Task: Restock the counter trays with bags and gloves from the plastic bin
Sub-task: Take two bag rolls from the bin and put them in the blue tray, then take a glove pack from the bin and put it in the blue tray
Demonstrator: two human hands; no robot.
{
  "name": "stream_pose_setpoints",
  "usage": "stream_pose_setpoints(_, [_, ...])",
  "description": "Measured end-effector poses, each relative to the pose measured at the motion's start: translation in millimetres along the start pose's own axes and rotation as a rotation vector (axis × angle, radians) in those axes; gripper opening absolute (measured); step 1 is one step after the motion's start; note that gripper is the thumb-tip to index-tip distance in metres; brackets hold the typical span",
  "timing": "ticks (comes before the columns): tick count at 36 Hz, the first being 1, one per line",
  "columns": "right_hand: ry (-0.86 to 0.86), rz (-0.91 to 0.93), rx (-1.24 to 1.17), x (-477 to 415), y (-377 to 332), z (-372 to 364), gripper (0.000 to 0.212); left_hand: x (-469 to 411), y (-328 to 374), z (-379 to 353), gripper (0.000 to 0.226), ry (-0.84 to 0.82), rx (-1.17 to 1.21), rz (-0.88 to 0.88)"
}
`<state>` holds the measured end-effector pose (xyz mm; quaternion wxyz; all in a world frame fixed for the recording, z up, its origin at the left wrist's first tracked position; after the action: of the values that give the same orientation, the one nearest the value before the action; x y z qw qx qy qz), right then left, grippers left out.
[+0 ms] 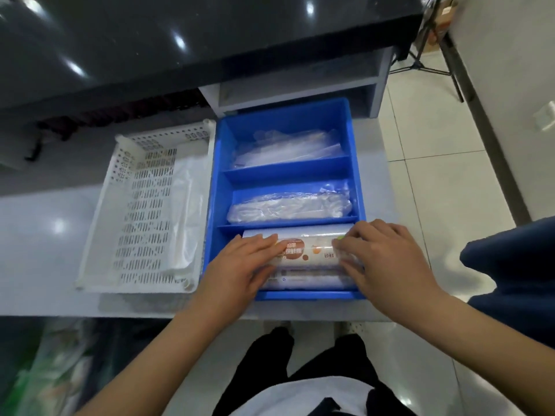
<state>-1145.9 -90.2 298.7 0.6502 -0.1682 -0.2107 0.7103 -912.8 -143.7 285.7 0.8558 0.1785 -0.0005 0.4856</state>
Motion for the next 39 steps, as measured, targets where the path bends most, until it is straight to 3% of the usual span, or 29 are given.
stream_pose_setpoints(7, [-0.013,-0.083,-0.011,5,-9,-2,0.032,7,3,-5,0.049,0.045,-0.023,-0.074])
stream_pose_setpoints(15, [-0.066,-0.196,0.019,15,-72,-4,0.056,58,-33,8,0.075,0.107,0.039,-0.039])
stream_pose_setpoints(20, [-0.076,-0.048,-0.023,15,-176,-41,0.061,149,-100,24,0.080,0.197,0.218,0.155])
stream_pose_setpoints(26, [-0.176,0.141,-0.168,18,-304,-139,0.063,283,-194,14,0.085,0.265,0.318,0.517])
stream_pose_setpoints(32, [-0.552,0.265,-0.119,38,-389,-250,0.072,401,-260,-23,0.083,0.354,0.446,0.868])
stream_pose_setpoints(39, [-0.725,0.380,-0.036,23,-464,-301,0.071,480,-295,-60,0.081,0.432,0.649,1.144])
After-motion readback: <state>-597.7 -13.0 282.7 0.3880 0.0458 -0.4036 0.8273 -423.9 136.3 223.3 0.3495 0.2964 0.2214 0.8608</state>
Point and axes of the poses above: each hand's wrist, its own x-axis away from the middle knuckle, its own z-axis out of the back of the hand, y = z × x, the point moved 3 cm from there along -x, towards the middle knuckle, and after that the axes turned 8 degrees about -x, right-handed, at the moved point
